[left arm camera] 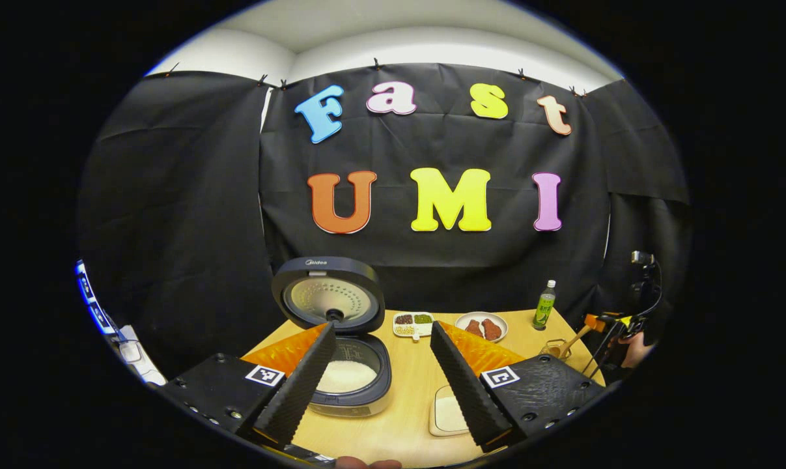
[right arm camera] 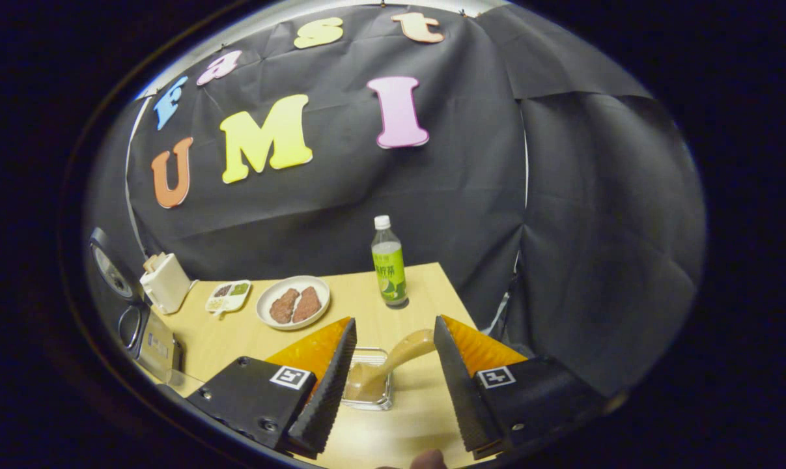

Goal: Close the left gripper, press the button to open the rice cooker; take a wooden spoon from the chopstick holder with the right hand, scoop a spoonful of rice and pour it into the rice cooker, then put the wooden spoon back into the chopstick holder.

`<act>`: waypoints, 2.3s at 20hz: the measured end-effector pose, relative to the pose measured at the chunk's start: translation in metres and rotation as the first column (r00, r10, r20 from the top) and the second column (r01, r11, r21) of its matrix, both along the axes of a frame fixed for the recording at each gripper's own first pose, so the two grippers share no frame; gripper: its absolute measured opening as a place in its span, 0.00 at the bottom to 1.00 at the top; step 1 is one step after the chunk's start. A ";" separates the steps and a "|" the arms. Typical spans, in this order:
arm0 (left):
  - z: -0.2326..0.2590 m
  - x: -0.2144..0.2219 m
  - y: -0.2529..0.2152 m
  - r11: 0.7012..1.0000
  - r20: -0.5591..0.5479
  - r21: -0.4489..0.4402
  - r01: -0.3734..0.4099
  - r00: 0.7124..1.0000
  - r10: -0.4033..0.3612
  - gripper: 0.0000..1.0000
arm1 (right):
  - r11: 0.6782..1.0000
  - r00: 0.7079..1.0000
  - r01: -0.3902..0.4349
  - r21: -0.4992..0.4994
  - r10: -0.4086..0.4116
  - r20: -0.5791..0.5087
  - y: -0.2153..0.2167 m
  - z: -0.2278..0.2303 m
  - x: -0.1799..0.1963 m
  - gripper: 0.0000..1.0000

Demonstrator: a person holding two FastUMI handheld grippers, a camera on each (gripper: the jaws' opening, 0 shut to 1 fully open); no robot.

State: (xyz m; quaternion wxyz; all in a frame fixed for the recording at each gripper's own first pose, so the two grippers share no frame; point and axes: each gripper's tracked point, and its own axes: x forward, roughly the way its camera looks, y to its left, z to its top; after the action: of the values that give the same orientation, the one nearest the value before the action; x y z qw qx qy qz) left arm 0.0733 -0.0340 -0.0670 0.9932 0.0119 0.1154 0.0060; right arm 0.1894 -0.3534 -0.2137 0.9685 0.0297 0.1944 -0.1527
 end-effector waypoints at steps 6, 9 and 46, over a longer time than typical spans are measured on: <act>0.036 0.048 0.030 1.000 0.057 -0.017 -0.005 0.998 0.006 0.94 | 0.991 0.990 -0.071 -0.111 0.084 0.115 0.042 0.070 -0.028 1.00; 0.051 0.079 0.054 0.999 0.051 0.015 -0.033 0.998 0.032 0.94 | 0.987 0.979 -0.126 -0.102 0.141 0.150 0.075 0.092 -0.049 1.00; -0.147 0.077 0.083 0.992 -0.502 -0.123 -0.039 0.865 -0.028 0.97 | 0.992 0.969 -0.112 -0.055 0.121 0.216 0.129 0.132 -0.155 1.00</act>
State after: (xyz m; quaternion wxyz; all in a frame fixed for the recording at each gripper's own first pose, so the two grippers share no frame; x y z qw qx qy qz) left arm 0.1508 0.0495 -0.2136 0.9276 -0.0512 0.3700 -0.0018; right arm 0.0345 -0.2240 -0.0822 0.9917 0.0141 0.0846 -0.0955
